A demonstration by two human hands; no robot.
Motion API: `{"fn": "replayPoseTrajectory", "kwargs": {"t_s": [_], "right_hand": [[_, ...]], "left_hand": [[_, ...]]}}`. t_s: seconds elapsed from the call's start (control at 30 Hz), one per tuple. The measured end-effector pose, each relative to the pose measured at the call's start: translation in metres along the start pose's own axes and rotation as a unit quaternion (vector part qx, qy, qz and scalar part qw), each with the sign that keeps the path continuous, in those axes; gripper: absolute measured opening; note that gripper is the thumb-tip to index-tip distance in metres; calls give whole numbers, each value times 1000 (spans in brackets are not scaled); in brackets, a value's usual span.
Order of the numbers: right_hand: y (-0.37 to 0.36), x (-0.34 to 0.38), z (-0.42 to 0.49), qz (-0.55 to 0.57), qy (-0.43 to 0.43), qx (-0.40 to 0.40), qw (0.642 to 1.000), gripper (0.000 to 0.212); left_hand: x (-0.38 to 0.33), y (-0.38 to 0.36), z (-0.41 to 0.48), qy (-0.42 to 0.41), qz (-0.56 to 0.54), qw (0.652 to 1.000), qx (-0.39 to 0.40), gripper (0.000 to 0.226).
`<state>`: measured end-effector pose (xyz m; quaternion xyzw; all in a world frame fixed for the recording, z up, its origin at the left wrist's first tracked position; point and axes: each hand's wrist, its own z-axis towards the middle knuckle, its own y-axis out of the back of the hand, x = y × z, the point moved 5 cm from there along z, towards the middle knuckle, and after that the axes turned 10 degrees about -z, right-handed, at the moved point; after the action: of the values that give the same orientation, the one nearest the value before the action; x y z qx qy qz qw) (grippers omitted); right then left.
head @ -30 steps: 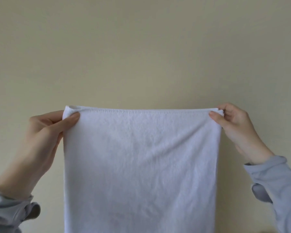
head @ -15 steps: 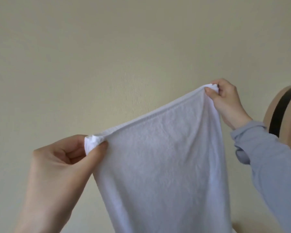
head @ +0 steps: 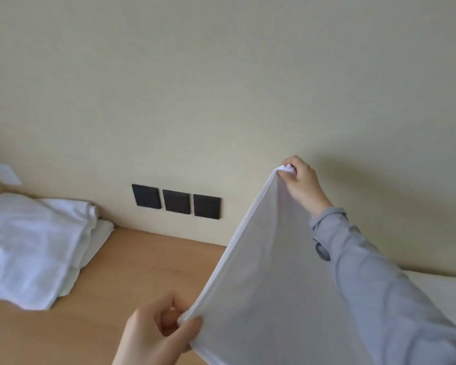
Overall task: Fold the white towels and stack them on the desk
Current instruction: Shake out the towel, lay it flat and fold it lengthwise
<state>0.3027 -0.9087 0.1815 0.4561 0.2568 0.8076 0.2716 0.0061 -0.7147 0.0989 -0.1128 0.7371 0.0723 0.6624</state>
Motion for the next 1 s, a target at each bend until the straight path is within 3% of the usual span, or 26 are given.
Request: {"fn": "replayPoseTrajectory", "kwargs": {"t_s": [0.13,0.27,0.5,0.6,0.73,0.8,0.87,0.93,1.0], "right_hand": [[-140,10,-33,20,-2,109,994,11],[-254,40,-59,21,24,205,978,6],[-416,71,-116,-17,31,335,942,16],[-466,83,-137,-3,23,369,929,21],[-517,104,-158,-6,53,393,918,22],[-532,115,-164,-19,84,392,916,24],[-539,127,-170,-70,147,373,913,29],[-532,142,-181,-129,223,312,914,33],[-514,160,-209,-86,278,274,917,34]], "left_hand": [[88,74,-5,131,-49,985,-106,14],[150,151,-5,200,-85,951,-218,20],[240,250,-15,300,-84,906,-286,29],[255,282,-20,341,-23,890,-302,9],[263,318,-23,363,171,870,-287,28],[265,323,-18,336,308,838,-300,24],[261,310,-2,223,432,824,-291,41],[257,281,23,91,494,841,-200,56],[264,262,44,39,531,840,-100,61]]}}
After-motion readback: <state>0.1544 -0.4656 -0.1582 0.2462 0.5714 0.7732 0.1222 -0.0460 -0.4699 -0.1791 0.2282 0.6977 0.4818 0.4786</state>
